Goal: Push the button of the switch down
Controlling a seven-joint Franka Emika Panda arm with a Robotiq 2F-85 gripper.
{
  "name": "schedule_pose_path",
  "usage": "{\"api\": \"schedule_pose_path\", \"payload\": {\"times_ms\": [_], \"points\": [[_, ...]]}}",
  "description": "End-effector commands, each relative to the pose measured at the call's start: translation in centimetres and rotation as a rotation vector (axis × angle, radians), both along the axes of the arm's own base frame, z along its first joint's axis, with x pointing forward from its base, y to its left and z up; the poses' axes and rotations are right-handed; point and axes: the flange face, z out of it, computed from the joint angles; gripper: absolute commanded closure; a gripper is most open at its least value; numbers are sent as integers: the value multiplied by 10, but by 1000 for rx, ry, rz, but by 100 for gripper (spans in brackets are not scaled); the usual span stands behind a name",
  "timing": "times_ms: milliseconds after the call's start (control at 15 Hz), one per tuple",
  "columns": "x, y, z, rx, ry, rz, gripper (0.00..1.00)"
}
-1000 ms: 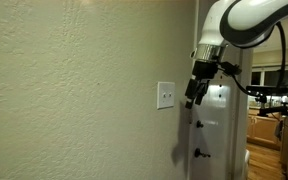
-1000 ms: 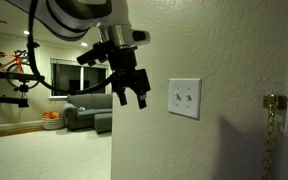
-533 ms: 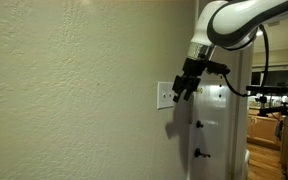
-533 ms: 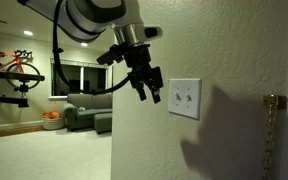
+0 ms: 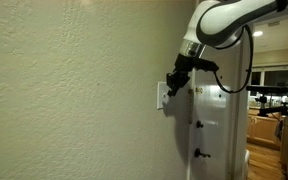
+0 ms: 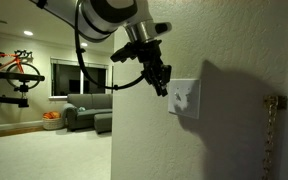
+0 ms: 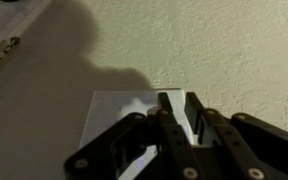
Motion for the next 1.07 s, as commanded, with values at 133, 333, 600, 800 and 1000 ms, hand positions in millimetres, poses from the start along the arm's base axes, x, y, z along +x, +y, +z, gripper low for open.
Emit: {"api": "schedule_pose_path", "payload": {"times_ms": [133, 333, 600, 800, 1000], "points": [[13, -8, 16, -27, -52, -23, 98], [20, -11, 15, -31, -53, -26, 94], [30, -16, 9, -50, -46, -27, 93], [38, -19, 4, -61, -37, -24, 94], [39, -19, -1, -65, -28, -21, 93]]}}
